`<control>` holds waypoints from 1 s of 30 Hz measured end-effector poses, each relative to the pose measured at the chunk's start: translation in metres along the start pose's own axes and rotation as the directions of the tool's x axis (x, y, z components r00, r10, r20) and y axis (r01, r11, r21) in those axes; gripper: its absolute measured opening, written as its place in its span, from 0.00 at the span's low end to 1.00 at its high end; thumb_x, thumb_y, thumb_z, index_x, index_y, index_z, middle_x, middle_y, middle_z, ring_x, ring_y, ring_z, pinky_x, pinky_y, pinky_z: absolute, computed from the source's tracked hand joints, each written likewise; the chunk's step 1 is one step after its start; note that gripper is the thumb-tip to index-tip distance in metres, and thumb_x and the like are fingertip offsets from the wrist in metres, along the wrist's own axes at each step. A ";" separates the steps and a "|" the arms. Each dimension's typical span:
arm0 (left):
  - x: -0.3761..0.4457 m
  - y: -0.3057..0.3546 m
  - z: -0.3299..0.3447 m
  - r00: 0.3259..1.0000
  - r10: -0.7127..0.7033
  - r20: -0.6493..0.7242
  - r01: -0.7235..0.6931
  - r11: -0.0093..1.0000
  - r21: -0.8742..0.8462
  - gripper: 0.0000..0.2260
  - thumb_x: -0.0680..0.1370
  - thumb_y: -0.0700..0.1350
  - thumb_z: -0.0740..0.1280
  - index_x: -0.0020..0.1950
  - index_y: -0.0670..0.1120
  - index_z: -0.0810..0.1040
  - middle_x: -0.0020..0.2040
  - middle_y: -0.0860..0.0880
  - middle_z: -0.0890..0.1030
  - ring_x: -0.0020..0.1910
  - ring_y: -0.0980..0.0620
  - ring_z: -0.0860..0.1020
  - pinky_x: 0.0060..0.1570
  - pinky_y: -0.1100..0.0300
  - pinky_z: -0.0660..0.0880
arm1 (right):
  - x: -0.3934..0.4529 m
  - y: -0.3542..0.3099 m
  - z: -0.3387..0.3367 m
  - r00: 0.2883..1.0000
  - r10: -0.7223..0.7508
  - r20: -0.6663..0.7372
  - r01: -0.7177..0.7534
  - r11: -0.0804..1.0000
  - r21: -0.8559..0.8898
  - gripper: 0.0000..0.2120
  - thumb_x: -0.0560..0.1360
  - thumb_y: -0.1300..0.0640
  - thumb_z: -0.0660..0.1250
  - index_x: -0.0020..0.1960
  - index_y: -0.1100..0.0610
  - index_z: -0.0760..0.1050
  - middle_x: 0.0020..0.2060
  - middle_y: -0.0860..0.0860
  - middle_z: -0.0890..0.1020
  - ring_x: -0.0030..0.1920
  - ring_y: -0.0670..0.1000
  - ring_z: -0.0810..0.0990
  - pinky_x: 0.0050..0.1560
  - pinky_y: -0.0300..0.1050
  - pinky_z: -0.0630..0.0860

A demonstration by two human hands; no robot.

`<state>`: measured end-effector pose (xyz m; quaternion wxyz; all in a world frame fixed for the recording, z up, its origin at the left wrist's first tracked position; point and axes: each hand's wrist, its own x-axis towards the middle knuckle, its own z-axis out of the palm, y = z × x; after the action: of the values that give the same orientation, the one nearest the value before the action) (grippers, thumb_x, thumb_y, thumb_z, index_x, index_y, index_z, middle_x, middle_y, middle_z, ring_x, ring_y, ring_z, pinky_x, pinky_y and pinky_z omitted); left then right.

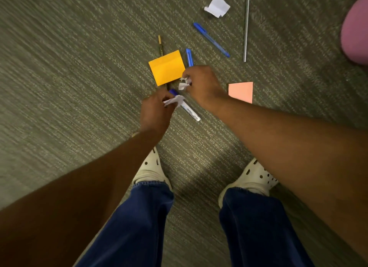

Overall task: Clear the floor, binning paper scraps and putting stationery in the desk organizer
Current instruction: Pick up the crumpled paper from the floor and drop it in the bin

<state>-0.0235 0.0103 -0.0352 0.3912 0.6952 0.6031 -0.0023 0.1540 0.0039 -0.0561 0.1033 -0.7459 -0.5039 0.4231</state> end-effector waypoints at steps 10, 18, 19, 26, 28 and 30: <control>-0.043 0.001 0.010 0.968 -0.231 -0.100 0.213 0.963 -0.165 0.05 0.75 0.46 0.76 0.44 0.50 0.82 0.36 0.57 0.79 0.33 0.56 0.77 0.30 0.66 0.69 | 0.025 -0.012 0.025 0.947 0.279 -0.161 -0.304 0.939 -0.161 0.14 0.84 0.57 0.64 0.67 0.62 0.76 0.64 0.60 0.80 0.65 0.60 0.80 0.63 0.53 0.77; -0.039 0.054 -0.013 0.919 -0.388 -0.073 0.343 0.875 -0.342 0.13 0.74 0.48 0.78 0.54 0.43 0.85 0.47 0.46 0.87 0.43 0.46 0.84 0.41 0.56 0.78 | -0.046 0.000 -0.037 0.866 0.496 -0.059 -0.380 0.730 0.568 0.07 0.74 0.60 0.78 0.49 0.63 0.87 0.30 0.49 0.82 0.29 0.48 0.84 0.37 0.51 0.86; -0.039 0.058 -0.017 0.910 -0.411 -0.055 0.365 0.858 -0.362 0.14 0.74 0.48 0.79 0.56 0.42 0.84 0.48 0.45 0.87 0.44 0.47 0.84 0.42 0.56 0.78 | -0.060 0.001 -0.044 0.853 0.522 -0.027 -0.378 0.651 0.658 0.06 0.73 0.61 0.78 0.48 0.63 0.87 0.29 0.47 0.80 0.26 0.45 0.82 0.34 0.48 0.85; -0.053 0.179 -0.045 0.947 -0.302 0.107 0.307 0.760 -0.573 0.09 0.74 0.41 0.78 0.52 0.43 0.84 0.46 0.45 0.87 0.46 0.43 0.87 0.47 0.45 0.85 | -0.179 0.015 -0.198 0.740 0.664 -0.108 -0.138 0.306 0.942 0.05 0.75 0.64 0.76 0.50 0.59 0.86 0.40 0.54 0.87 0.38 0.48 0.87 0.38 0.38 0.84; -0.056 0.227 -0.043 0.960 -0.237 0.149 0.277 0.723 -0.633 0.10 0.74 0.37 0.78 0.53 0.37 0.83 0.49 0.39 0.86 0.49 0.37 0.86 0.49 0.39 0.85 | -0.202 0.023 -0.247 0.667 0.717 -0.202 -0.027 0.294 0.955 0.06 0.76 0.65 0.76 0.52 0.61 0.85 0.41 0.54 0.87 0.39 0.48 0.86 0.41 0.39 0.84; -0.059 0.280 -0.036 0.964 -0.182 0.193 0.265 0.719 -0.643 0.09 0.73 0.38 0.79 0.50 0.41 0.83 0.49 0.38 0.86 0.51 0.35 0.86 0.50 0.38 0.85 | -0.216 0.036 -0.293 0.589 0.757 -0.284 0.084 0.293 0.953 0.04 0.76 0.65 0.76 0.51 0.62 0.85 0.40 0.53 0.86 0.40 0.49 0.86 0.43 0.42 0.84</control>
<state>0.1786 -0.0098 0.1690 0.6435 0.4314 0.6200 0.1242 0.3649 -0.1150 0.2188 0.5727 -0.7532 0.0928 0.3100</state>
